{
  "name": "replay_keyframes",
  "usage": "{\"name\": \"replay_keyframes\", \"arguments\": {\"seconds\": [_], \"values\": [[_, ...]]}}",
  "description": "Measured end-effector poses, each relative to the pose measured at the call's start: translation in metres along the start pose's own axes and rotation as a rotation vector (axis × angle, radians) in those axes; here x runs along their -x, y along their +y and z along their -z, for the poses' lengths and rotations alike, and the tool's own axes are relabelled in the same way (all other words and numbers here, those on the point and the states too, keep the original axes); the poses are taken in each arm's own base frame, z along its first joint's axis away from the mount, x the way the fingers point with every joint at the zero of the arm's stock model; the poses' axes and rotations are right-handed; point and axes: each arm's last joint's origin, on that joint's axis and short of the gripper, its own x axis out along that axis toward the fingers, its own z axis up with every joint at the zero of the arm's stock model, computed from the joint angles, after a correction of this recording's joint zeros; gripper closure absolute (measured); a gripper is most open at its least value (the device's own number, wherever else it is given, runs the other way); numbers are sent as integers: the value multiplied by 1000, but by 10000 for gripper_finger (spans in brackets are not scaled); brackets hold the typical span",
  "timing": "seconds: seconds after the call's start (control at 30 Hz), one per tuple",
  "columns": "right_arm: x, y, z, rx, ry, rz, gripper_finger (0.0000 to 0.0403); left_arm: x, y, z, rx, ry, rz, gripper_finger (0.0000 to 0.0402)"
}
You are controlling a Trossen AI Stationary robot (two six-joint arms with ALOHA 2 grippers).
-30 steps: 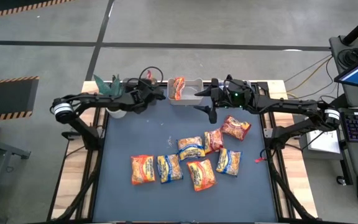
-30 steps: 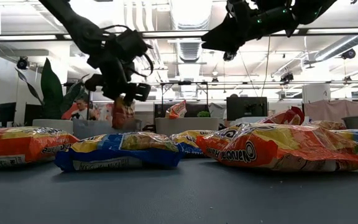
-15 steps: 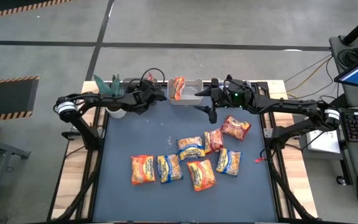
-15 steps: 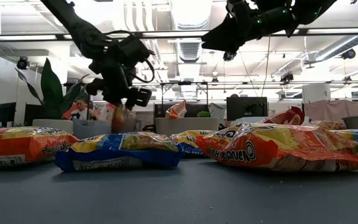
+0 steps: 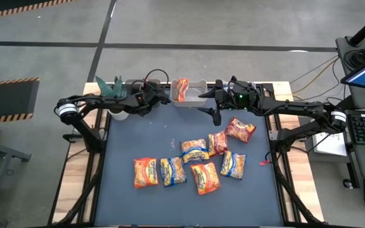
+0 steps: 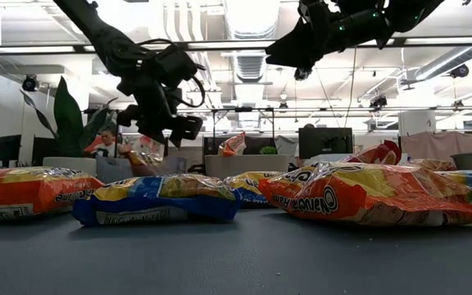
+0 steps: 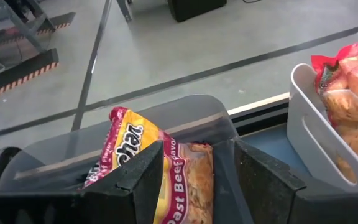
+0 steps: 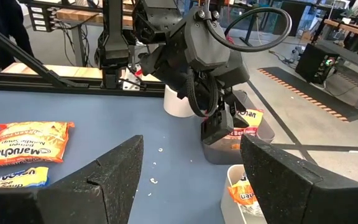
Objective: Sort Maruchan noodles
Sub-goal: Put the center blue noodle pack into the transparent white bin
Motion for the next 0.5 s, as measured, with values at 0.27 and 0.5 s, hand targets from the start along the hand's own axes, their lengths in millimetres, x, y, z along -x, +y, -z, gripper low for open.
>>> {"name": "replay_keyframes", "arguments": {"seconds": [0.27,0.5], "values": [[0,0,0,-1,0,0,147,6,4,-7,-59,-17,8,223],[0,0,0,-46,0,0,147,37,10,-25,-157,-59,157,223]]}}
